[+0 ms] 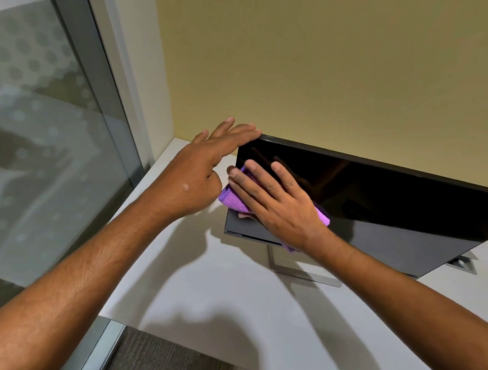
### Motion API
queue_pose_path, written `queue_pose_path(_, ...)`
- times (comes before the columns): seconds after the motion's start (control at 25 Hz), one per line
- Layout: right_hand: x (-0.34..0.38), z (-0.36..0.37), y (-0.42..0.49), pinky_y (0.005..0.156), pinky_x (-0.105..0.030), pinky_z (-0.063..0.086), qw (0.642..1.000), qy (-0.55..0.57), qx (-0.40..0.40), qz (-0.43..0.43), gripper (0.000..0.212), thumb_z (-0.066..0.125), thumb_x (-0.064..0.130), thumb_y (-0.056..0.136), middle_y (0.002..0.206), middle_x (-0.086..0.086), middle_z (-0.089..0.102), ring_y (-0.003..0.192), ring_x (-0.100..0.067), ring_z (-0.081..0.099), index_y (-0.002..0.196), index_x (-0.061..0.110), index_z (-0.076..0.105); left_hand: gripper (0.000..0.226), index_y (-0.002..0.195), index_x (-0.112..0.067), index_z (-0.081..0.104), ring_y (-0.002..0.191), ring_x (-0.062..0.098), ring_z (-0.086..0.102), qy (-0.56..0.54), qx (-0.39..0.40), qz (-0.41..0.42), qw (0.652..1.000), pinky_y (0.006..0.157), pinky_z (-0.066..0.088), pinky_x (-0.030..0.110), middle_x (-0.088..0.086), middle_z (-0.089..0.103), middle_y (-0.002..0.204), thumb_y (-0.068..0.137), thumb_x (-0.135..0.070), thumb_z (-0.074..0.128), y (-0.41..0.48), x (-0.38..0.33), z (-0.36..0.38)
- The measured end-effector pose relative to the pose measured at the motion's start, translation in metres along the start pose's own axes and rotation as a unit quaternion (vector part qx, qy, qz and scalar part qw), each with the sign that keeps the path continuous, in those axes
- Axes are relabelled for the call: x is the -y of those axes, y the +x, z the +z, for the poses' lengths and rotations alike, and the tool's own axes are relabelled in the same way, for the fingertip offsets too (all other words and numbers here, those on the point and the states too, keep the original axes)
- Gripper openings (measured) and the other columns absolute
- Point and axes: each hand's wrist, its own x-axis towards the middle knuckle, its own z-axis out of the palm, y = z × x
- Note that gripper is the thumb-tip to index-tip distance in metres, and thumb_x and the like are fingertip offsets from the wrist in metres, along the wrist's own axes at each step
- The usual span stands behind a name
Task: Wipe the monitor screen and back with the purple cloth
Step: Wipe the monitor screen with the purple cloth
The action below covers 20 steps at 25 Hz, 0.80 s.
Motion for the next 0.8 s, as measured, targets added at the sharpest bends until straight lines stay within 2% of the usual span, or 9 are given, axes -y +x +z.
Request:
queue_pose_path(0.08, -0.010, -0.007, 0.002, 0.126, -0.047, 0.036, 0.999, 0.015, 0.009, -0.026, 0.069, 0.045, 0.056, 0.113, 0.172, -0.002, 0.035, 0.159, -0.024, 0.034, 0.165, 0.012, 0.038, 0.120, 0.163, -0.038, 0.040, 0.161, -0.009, 0.005, 0.003, 0.003, -0.002, 1.000, 0.136, 0.005, 0.035, -0.023, 0.033, 0.171, 0.063, 0.029, 0.031, 0.001, 0.001, -0.002)
queue_pose_path(0.16, -0.016, -0.009, -0.001, 0.128, -0.045, 0.033, 0.997, 0.008, -0.001, -0.073, 0.059, 0.047, 0.041, 0.116, 0.173, -0.003, 0.034, 0.159, -0.023, 0.033, 0.165, 0.009, 0.038, 0.120, 0.163, -0.039, 0.039, 0.161, -0.009, 0.004, 0.004, 0.007, -0.003, 1.000, 0.136, 0.005, 0.036, -0.024, 0.032, 0.171, 0.064, 0.028, 0.031, 0.001, 0.000, -0.002)
queue_pose_path(0.24, -0.018, -0.006, -0.008, 0.125, -0.043, 0.039, 0.993, 0.007, -0.024, -0.119, 0.050, 0.053, 0.019, 0.113, 0.170, -0.005, 0.040, 0.157, -0.023, 0.039, 0.161, 0.007, 0.045, 0.120, 0.163, -0.039, 0.039, 0.161, -0.010, 0.005, 0.005, 0.005, -0.001, 1.000, 0.136, 0.006, 0.037, -0.024, 0.032, 0.171, 0.064, 0.028, 0.032, 0.000, 0.001, -0.002)
queue_pose_path(0.36, -0.016, 0.001, -0.014, 0.107, -0.038, 0.054, 0.988, 0.006, -0.049, -0.148, 0.029, 0.070, 0.010, 0.100, 0.137, -0.006, 0.070, 0.125, -0.025, 0.068, 0.129, 0.009, 0.074, 0.121, 0.163, -0.039, 0.040, 0.161, -0.010, 0.006, 0.006, 0.005, -0.001, 1.000, 0.136, 0.006, 0.037, -0.025, 0.033, 0.170, 0.062, 0.027, 0.030, -0.001, 0.002, -0.002)
queue_pose_path(0.4, -0.014, 0.002, -0.013, 0.101, -0.037, 0.056, 0.988, 0.002, -0.047, -0.149, 0.021, 0.073, 0.010, 0.098, 0.125, -0.005, 0.073, 0.112, -0.025, 0.070, 0.118, 0.010, 0.077, 0.121, 0.163, -0.039, 0.040, 0.161, -0.010, 0.006, 0.007, 0.005, -0.001, 1.000, 0.136, 0.006, 0.037, -0.025, 0.033, 0.170, 0.061, 0.027, 0.030, -0.001, 0.002, -0.002)
queue_pose_path(0.48, -0.006, 0.004, -0.013, 0.096, -0.037, 0.056, 0.989, -0.006, -0.038, -0.146, 0.019, 0.071, 0.009, 0.099, 0.117, -0.006, 0.072, 0.103, -0.027, 0.069, 0.117, 0.008, 0.075, 0.121, 0.163, -0.038, 0.040, 0.161, -0.009, 0.006, 0.011, 0.004, -0.003, 1.000, 0.136, 0.007, 0.038, -0.024, 0.034, 0.170, 0.061, 0.026, 0.030, 0.000, 0.001, -0.002)
queue_pose_path(0.56, 0.006, 0.004, -0.021, 0.102, -0.039, 0.055, 0.993, -0.011, -0.037, -0.115, 0.027, 0.065, 0.009, 0.103, 0.123, -0.007, 0.071, 0.108, -0.028, 0.068, 0.130, 0.004, 0.071, 0.120, 0.163, -0.038, 0.039, 0.161, -0.009, 0.006, 0.013, 0.004, -0.003, 1.000, 0.136, 0.007, 0.040, -0.024, 0.034, 0.170, 0.061, 0.026, 0.031, 0.000, 0.001, -0.001)
queue_pose_path(0.68, 0.019, 0.003, -0.040, 0.118, -0.043, 0.047, 0.997, -0.013, -0.004, -0.072, 0.050, 0.059, 0.007, 0.107, 0.148, -0.010, 0.062, 0.135, -0.029, 0.060, 0.155, 0.001, 0.051, 0.120, 0.163, -0.038, 0.039, 0.161, -0.008, 0.007, 0.010, 0.004, -0.002, 1.000, 0.136, 0.007, 0.040, -0.024, 0.033, 0.170, 0.062, 0.026, 0.031, 0.000, 0.001, -0.002)
queue_pose_path(0.8, 0.015, 0.004, -0.047, 0.131, -0.045, 0.028, 0.996, -0.019, 0.058, -0.059, 0.071, 0.057, 0.008, 0.101, 0.174, -0.006, 0.033, 0.158, -0.026, 0.036, 0.167, 0.007, 0.030, 0.118, 0.163, -0.039, 0.039, 0.161, -0.009, 0.006, 0.012, 0.002, -0.002, 1.000, 0.136, 0.006, 0.038, -0.023, 0.032, 0.171, 0.064, 0.026, 0.033, -0.001, -0.001, -0.001)
